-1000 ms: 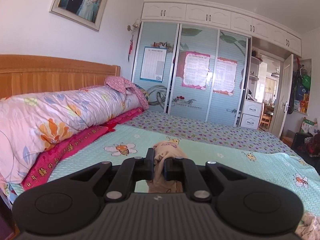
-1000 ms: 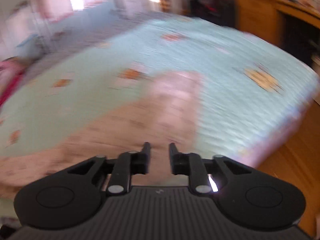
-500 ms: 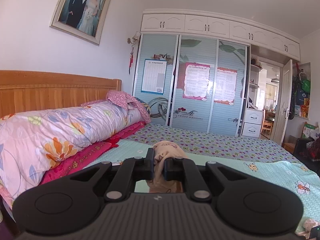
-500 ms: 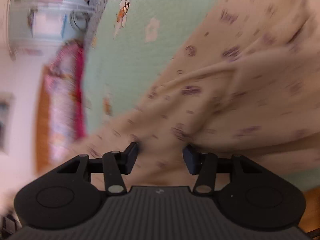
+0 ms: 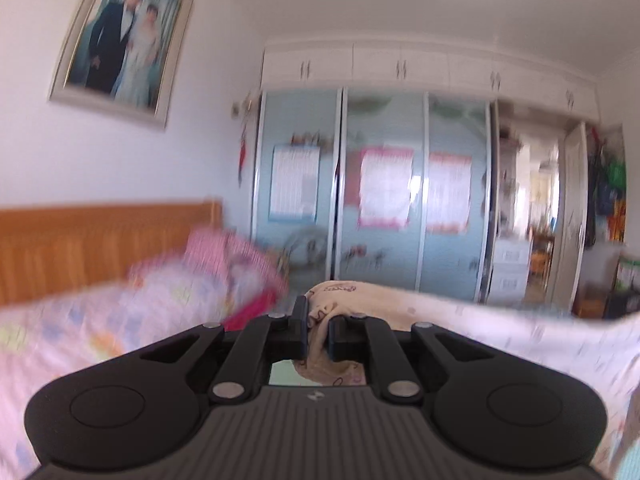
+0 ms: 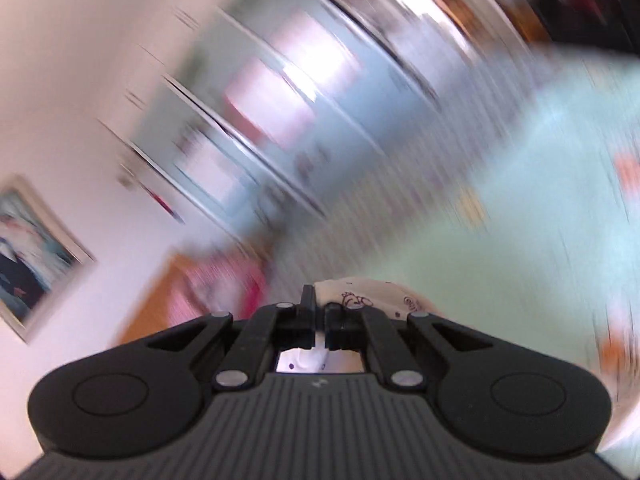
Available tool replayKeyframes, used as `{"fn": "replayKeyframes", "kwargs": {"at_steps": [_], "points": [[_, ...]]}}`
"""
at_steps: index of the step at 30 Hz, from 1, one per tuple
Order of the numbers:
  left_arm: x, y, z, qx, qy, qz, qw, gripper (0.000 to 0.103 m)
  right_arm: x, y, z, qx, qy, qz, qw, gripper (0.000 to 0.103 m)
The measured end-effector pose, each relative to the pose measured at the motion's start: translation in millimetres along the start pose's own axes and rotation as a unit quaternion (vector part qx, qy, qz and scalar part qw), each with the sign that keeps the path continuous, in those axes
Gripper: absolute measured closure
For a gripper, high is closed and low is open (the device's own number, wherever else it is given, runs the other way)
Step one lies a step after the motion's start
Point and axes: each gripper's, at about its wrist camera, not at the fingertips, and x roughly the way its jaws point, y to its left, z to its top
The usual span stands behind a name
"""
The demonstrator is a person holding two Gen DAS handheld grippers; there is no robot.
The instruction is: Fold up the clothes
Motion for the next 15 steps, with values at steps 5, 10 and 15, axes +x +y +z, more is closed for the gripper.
{"fn": "replayKeyframes", "kwargs": {"at_steps": [5,10,15], "points": [[-25.9,-8.4,9.3,0.016,-0.04,-0.013,0.999,0.09,-77.4,23.4,70.7,-0.039,-0.079,0.043,0.995,0.098],[-45.8,-9.0,-54.9,0.054,-0.007,-0.011,0.9984,0.09,-117.6,-31.4,3.9,-0.058,-0.056,0.025,0.996,0.098],[-43.6,18.5,-218.0,0.116,0.157,0.038,0.98,0.09,-129.6,-103.2,-156.0,-0.061,0.026,-0.06,0.996,0.098]]}}
